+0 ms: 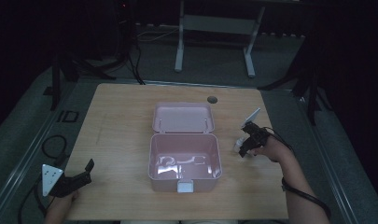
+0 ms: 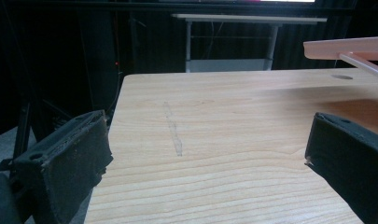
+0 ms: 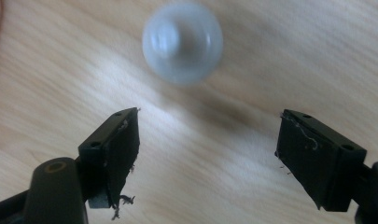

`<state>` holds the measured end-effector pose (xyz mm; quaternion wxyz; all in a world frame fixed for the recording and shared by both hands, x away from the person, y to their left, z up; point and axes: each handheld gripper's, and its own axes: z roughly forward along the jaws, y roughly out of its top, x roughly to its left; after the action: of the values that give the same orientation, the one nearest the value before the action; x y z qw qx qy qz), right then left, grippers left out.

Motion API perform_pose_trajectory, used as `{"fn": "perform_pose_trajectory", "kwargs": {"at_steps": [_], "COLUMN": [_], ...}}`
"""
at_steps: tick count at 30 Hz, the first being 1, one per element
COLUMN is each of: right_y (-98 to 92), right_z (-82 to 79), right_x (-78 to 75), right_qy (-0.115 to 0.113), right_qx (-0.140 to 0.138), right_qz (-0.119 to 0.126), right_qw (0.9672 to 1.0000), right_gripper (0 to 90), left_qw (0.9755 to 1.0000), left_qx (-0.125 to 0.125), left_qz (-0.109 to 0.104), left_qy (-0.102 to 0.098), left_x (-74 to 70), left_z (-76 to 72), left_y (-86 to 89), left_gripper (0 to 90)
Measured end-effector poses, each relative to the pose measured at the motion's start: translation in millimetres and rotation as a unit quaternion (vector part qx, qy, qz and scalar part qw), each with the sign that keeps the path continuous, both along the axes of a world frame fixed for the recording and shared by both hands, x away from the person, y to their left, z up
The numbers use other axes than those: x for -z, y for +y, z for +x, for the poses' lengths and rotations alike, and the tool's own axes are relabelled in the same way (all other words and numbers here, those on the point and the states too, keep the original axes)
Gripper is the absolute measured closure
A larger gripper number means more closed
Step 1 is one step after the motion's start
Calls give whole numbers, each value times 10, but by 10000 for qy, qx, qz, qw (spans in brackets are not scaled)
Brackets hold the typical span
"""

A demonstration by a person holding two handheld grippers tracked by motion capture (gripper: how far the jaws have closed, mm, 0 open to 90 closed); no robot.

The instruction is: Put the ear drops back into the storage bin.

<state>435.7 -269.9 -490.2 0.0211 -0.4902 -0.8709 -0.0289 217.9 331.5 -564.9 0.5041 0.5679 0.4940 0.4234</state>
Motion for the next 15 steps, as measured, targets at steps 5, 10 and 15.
{"fn": "perform_pose_trajectory", "kwargs": {"at_steps": [5, 10, 15], "right_y": [103, 164, 246], "right_z": [96, 153, 225], "right_x": [37, 60, 101], "right_qy": [41, 94, 151], "right_qx": [21, -28, -58], "right_qz": [-43, -145, -276], "right_qw": [10000, 9998, 9995], "right_gripper": [225, 243, 271], "left_qw": [10000, 10000, 10000], "left_qx": [16, 38, 45], "left_qz": [9, 12, 17], "left_qy": [-9, -10, -8], "left_x": [1, 1, 1], "left_z": [-2, 0, 0], "left_y": [-3, -5, -6], "left_gripper": [3, 4, 4]}}
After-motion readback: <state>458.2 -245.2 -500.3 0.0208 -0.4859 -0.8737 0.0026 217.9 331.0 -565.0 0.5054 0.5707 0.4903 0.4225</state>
